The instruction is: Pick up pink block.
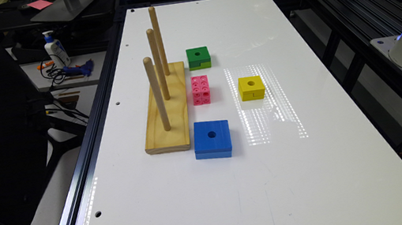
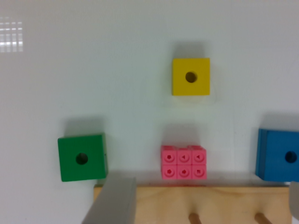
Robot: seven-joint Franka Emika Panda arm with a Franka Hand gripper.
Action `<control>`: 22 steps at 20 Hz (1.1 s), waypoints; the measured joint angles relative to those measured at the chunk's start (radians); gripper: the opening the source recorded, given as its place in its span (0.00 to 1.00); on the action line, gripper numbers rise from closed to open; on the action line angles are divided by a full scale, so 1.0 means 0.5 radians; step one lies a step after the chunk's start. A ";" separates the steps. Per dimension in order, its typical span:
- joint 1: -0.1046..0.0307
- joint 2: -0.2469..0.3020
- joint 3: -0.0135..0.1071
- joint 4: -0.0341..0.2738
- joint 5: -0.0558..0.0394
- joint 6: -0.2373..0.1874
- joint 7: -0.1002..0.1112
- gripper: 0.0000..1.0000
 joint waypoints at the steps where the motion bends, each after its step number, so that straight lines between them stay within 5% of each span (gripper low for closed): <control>1: -0.003 0.000 0.000 0.000 0.000 0.000 -0.003 1.00; 6: -0.012 0.021 0.000 -0.004 0.000 0.010 -0.009 1.00; 13: -0.016 0.273 0.000 -0.025 -0.006 0.255 -0.011 1.00; 22: -0.021 0.329 0.000 -0.057 -0.007 0.317 -0.014 1.00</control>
